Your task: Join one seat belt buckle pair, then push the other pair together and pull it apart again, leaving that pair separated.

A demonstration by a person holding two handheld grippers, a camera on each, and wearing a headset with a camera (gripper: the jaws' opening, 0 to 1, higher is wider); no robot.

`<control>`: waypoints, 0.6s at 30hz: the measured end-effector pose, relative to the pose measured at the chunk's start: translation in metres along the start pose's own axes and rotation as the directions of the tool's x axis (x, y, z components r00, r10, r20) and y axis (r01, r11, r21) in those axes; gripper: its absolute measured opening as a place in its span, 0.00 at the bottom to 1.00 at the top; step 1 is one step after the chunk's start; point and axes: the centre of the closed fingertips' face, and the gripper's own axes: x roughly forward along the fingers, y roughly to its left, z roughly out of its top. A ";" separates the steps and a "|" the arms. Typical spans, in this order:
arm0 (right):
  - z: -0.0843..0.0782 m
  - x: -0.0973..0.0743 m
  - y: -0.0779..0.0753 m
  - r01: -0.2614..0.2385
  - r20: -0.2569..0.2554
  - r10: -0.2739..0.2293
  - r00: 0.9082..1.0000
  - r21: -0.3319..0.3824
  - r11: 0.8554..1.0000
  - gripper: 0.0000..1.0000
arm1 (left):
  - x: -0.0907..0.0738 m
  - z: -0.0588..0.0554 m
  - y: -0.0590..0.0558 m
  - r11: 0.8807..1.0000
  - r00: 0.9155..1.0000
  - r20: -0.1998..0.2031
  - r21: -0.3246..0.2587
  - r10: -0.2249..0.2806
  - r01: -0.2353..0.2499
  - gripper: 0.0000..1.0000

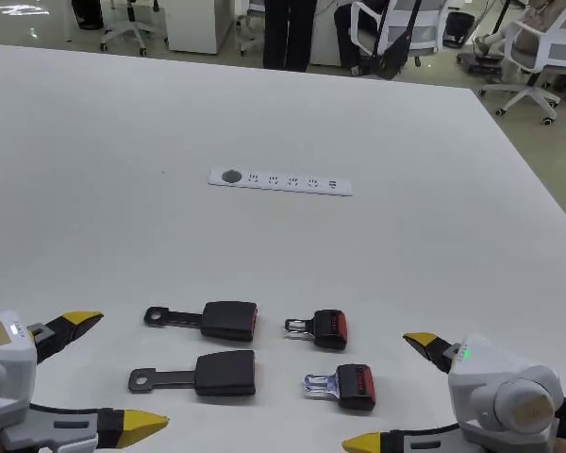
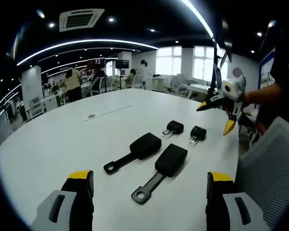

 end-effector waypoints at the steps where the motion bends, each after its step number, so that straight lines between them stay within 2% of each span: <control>1: 0.000 0.000 0.000 0.000 0.000 0.000 1.000 -0.001 1.000 0.97 | 0.000 0.000 -0.001 1.000 1.000 0.000 0.000 -0.001 0.001 1.00; 18: -0.001 -0.001 -0.003 0.004 -0.001 -0.004 1.000 0.000 1.000 0.96 | 0.001 0.002 0.000 1.000 1.000 -0.008 0.015 -0.010 0.010 0.99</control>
